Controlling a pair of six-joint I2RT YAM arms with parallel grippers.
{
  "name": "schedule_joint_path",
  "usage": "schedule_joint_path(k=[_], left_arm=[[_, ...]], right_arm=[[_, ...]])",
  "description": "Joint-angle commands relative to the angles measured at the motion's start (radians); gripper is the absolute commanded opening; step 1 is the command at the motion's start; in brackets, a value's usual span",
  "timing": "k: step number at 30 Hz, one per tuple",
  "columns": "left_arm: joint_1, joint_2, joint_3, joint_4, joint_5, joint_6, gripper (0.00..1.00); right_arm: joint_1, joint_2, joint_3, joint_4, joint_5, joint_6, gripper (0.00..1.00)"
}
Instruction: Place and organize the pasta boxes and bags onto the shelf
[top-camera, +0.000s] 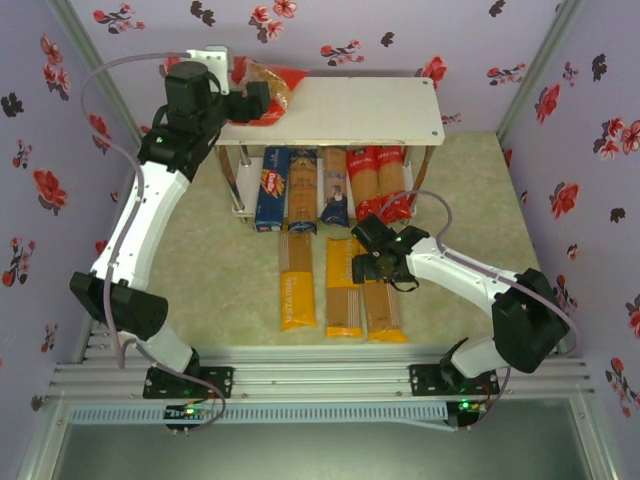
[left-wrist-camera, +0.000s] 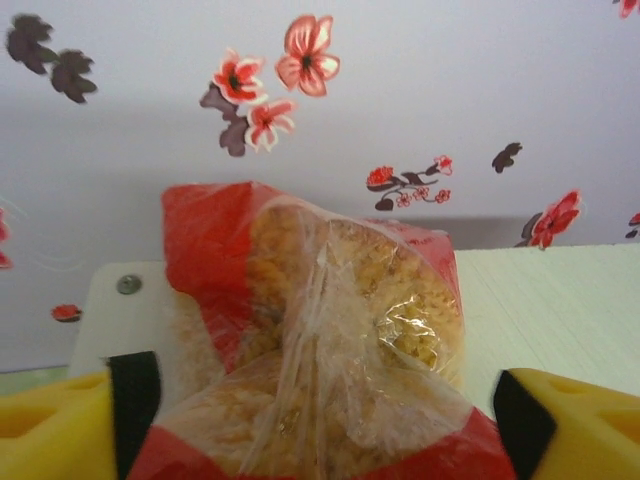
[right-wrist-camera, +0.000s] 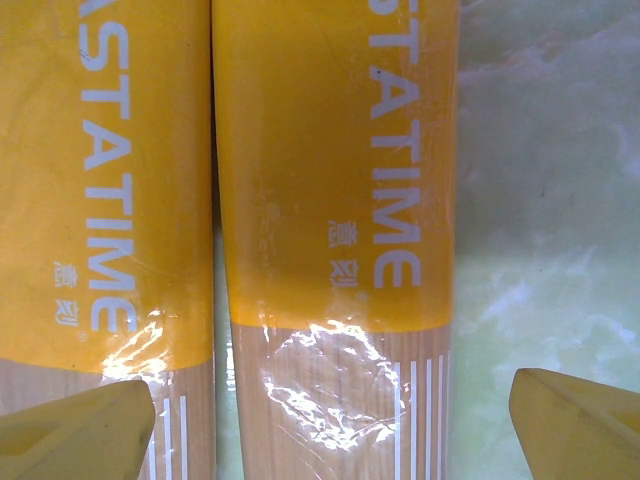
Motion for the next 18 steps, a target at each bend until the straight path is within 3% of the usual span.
schedule_joint_path(k=[1, 10, 16, 18], left_arm=[[0.005, -0.05, -0.003, 0.047, -0.031, 0.02, 0.8], [0.013, -0.063, -0.094, 0.087, -0.046, 0.052, 0.65], [0.016, -0.028, -0.082, 0.033, -0.045, 0.068, 0.43], [0.015, -0.037, -0.11, 0.021, -0.045, 0.07, 0.41]], right_arm=[[-0.008, -0.005, -0.013, 0.003, 0.008, 0.018, 0.92], [-0.008, -0.011, -0.02, 0.013, -0.006, 0.027, 0.92], [-0.008, -0.046, -0.042, 0.014, 0.003, 0.042, 0.92], [-0.008, -0.054, -0.05, 0.017, 0.004, 0.046, 0.92]])
